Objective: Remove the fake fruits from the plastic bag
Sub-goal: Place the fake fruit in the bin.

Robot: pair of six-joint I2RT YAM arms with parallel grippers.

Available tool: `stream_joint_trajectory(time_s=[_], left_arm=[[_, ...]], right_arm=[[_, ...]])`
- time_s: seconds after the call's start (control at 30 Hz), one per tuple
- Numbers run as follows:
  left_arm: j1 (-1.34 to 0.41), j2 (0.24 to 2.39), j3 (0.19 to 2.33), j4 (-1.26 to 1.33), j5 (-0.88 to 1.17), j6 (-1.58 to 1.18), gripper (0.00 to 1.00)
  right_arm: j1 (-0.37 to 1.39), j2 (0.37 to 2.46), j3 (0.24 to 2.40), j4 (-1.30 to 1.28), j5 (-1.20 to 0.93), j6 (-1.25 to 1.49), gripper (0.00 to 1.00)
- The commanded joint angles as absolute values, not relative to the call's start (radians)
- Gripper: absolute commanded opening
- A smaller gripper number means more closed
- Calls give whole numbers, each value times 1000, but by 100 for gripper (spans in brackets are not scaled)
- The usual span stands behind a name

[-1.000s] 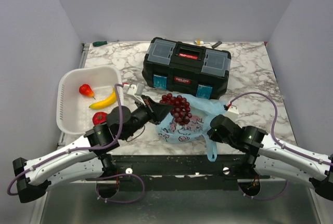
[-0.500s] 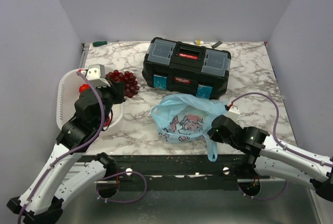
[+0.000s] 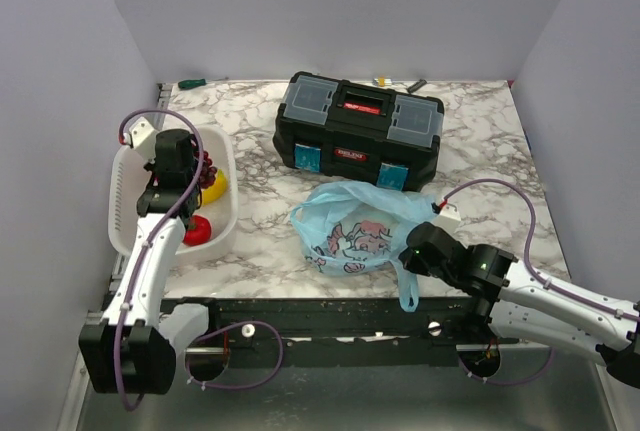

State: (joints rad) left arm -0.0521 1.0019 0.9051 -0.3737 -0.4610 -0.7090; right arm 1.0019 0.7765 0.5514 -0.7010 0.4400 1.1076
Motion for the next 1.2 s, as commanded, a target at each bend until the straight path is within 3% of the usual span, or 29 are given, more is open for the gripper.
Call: stream_joint_trajectory(time_s=[0.0, 0.23, 0.43, 0.63, 0.9, 0.97, 1.17], left_arm=[[48, 1106, 901, -250, -435, -866, 0], [125, 1379, 1029, -327, -349, -1016, 0], [137, 1452, 1021, -314, -294, -1098, 0], [161, 1498, 1040, -336, -238, -1120, 17], [171, 1462, 1063, -407, -232, -1144, 70], [170, 1426, 1056, -419, -215, -1151, 76], [163, 1271, 980, -382, -71, -1142, 77]], right_arm=[[1008, 755, 533, -704, 441, 1112, 1], [1009, 779, 538, -701, 451, 1110, 1], [1008, 798, 562, -733, 453, 1122, 1], [1009, 788, 560, -731, 445, 1116, 1], [1008, 806, 566, -727, 431, 1117, 1], [1009, 809, 566, -727, 427, 1120, 1], [1008, 814, 570, -719, 428, 1110, 1]])
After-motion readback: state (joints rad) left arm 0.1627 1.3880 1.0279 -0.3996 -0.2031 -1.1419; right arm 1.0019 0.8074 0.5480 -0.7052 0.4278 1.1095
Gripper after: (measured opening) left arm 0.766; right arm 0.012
